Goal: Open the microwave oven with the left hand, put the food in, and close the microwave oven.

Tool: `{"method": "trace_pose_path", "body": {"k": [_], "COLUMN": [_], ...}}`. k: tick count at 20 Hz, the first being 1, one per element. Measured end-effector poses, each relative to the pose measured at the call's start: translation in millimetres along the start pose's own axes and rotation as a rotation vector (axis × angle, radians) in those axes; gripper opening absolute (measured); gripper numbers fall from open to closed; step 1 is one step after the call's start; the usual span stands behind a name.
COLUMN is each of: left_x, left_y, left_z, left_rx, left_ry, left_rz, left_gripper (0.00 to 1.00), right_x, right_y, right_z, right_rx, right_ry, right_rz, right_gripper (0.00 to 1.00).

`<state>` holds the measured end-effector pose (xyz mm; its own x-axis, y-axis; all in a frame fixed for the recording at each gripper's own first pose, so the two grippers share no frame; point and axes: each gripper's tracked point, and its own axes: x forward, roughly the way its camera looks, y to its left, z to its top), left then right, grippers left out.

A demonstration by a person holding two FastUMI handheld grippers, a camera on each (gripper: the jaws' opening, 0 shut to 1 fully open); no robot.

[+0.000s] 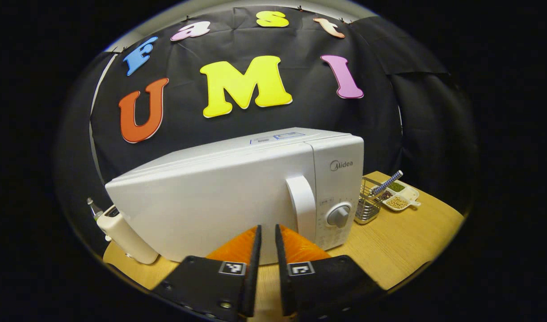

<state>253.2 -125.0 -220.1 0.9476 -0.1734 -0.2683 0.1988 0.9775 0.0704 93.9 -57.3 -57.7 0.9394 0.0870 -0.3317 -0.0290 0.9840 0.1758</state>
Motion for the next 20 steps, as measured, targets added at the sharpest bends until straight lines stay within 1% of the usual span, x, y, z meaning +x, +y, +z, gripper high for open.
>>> {"method": "trace_pose_path", "body": {"k": [1, 2, 3, 4, 5, 6, 7, 8, 10, 11, 12, 13, 14, 15, 16, 20], "left_x": [-7.2, -15.2, -24.8, -30.7, -38.9, -51.2, -63.5, -75.4, -109.0, -127.0, -144.5, -162.8, -181.6, -199.7, -215.6, -275.1], "left_y": [-3.0, 4.0, 9.7, 12.2, 17.0, 21.9, 25.7, 28.4, 38.3, 43.2, 49.1, 55.1, 63.5, 72.0, 74.7, 114.2], "left_z": [-7.1, -12.9, -19.6, -28.7, -35.0, -40.0, -41.9, -43.3, -41.0, -37.5, -31.7, -28.1, -21.9, -15.6, -7.6, 36.3], "left_rx": [-0.020, -0.023, -0.024, -0.027, -0.029, -0.035, -0.049, -0.069, -0.111, -0.132, -0.143, -0.147, -0.145, -0.146, -0.152, -0.188], "left_ry": [0.007, 0.010, 0.020, 0.035, 0.047, 0.058, 0.060, 0.059, 0.050, 0.041, 0.028, 0.024, 0.012, 0.000, -0.012, -0.089], "left_rz": [-0.022, -0.004, 0.004, 0.003, 0.007, 0.009, 0.011, 0.012, 0.018, 0.019, 0.021, 0.022, 0.028, 0.036, 0.040, 0.087], "left_gripper": [0.54, 0.87, 0.96, 0.96, 0.88, 0.96, 0.96, 0.97, 0.96, 0.96, 0.96, 0.96, 0.96, 0.96, 0.96, 0.96], "right_x": [-2.2, -4.8, -8.0, -10.3, -12.6, -14.7, -16.8, -18.2, -19.2, -20.1, -20.5, -21.7, -22.5, -24.9, -26.8, -34.3], "right_y": [1.7, 4.2, 7.0, 10.6, 14.9, 20.4, 27.5, 36.0, 55.1, 65.4, 77.2, 88.4, 99.8, 110.6, 120.1, 147.1], "right_z": [-1.7, -4.1, -6.9, -9.9, -14.2, -18.5, -24.2, -30.5, -41.1, -45.9, -50.5, -55.6, -58.9, -62.6, -64.4, -59.8], "right_rx": [0.004, 0.005, 0.002, -0.005, -0.012, -0.016, -0.020, -0.027, -0.047, -0.052, -0.053, -0.049, -0.048, -0.049, -0.052, -0.077], "right_ry": [0.000, 0.002, 0.004, 0.006, 0.009, 0.015, 0.023, 0.035, 0.049, 0.054, 0.058, 0.059, 0.058, 0.057, 0.051, -0.008], "right_rz": [-0.003, -0.005, -0.008, -0.011, -0.012, -0.012, -0.008, -0.002, 0.017, 0.029, 0.045, 0.061, 0.077, 0.090, 0.100, 0.114], "right_gripper": [0.92, 0.92, 0.92, 0.92, 0.92, 0.92, 0.92, 1.00, 1.00, 0.92, 1.00, 1.00, 0.92, 0.92, 1.00, 1.00]}}
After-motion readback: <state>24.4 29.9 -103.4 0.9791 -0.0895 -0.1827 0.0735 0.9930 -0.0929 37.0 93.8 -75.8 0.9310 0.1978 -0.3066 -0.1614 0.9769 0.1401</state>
